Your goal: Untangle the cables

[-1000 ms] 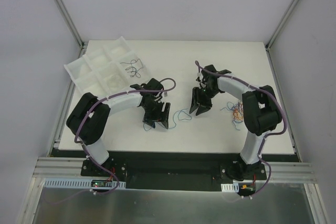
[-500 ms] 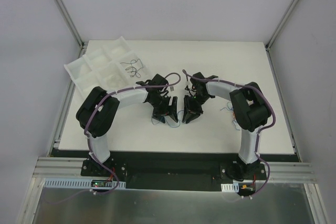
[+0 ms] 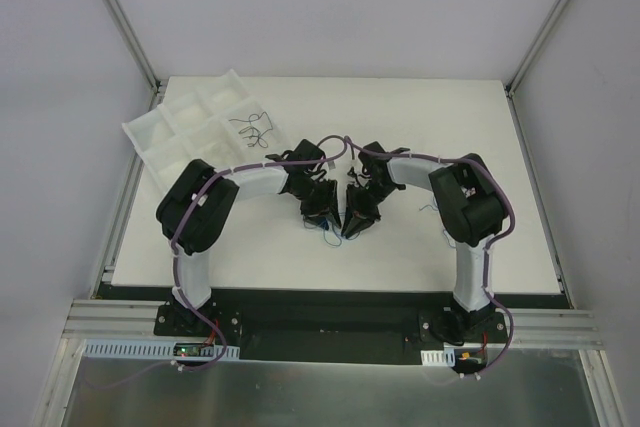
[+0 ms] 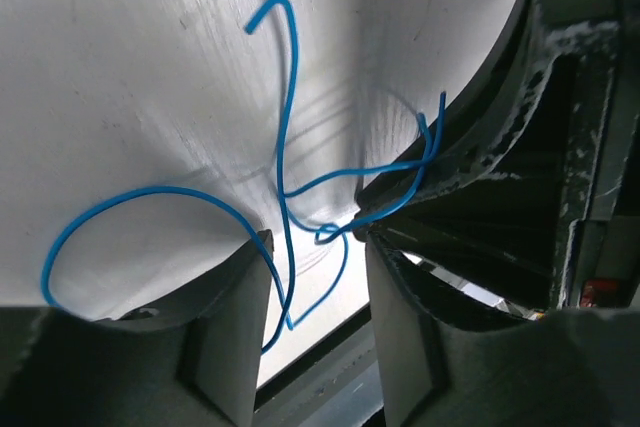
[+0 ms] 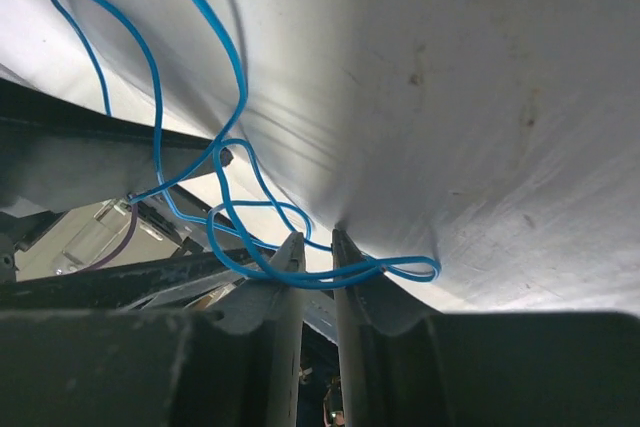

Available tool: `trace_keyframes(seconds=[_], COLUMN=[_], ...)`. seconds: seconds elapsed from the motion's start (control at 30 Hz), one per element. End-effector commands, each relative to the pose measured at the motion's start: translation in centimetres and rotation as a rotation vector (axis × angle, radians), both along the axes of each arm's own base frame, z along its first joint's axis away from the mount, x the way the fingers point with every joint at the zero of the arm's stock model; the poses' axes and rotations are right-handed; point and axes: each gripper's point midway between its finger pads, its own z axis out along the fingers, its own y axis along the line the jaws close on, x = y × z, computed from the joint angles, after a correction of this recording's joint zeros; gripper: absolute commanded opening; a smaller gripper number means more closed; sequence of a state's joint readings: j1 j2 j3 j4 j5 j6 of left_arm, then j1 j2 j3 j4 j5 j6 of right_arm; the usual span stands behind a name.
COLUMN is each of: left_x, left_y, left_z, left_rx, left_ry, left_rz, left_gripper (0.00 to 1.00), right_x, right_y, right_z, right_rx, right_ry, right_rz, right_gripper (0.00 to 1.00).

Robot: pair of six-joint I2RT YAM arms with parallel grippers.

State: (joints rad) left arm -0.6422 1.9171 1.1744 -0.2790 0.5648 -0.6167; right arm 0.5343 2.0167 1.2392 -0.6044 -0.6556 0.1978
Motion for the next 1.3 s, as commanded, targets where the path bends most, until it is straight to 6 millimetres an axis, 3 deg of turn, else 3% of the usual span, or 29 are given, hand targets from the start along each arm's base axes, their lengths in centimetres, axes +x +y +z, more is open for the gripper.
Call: trace_keyframes(seconds=[0.0, 0.2, 0.33, 0.4, 0.6, 0.87, 1.1, 1.27], left_x=[1.3, 2.0, 2.2, 2.4, 3.2, 3.6, 3.6, 4.5], left_y=[-0.9, -0.9, -0.7, -0.5, 1.5, 7.0, 13.4, 17.6], left_z=[0.1, -0.7, -1.1, -0.7, 2.8, 6.1, 10.1, 14.1], left_rx=[-0.002, 0.018, 0.032, 0.035, 0.069, 0.247, 0.418, 0.471], left_ry=[-0.043, -0.058, -0.077, -0.105, -0.284, -0.476, -0.624, -0.721], left_rz=[0.021, 0.022, 0.015, 0.01, 0.021, 0.109, 0.247, 0.364], left_gripper=[0.39, 0.29, 0.1, 0.0, 0.0, 0.0, 0.0, 0.0], right_x=[-0.8, -1.0, -0.9, -0.9, -0.1, 1.6, 2.5, 2.6], right_y=[0.7, 0.8, 0.9, 0.9, -0.9, -4.1, -5.9, -6.5], right_z=[0.1, 0.1, 0.4, 0.7, 2.7, 7.9, 11.4, 12.3], right_rx=[0.027, 0.028, 0.032, 0.033, -0.034, -0.139, -0.201, -0.202], right_ry=[0.032, 0.039, 0.025, 0.014, -0.14, -0.4, -0.519, -0.548], right_rz=[0.005, 0.009, 0.011, 0.013, 0.051, 0.086, 0.074, 0.063], right_gripper=[0.2, 0.19, 0.19, 0.19, 0.26, 0.52, 0.56, 0.57])
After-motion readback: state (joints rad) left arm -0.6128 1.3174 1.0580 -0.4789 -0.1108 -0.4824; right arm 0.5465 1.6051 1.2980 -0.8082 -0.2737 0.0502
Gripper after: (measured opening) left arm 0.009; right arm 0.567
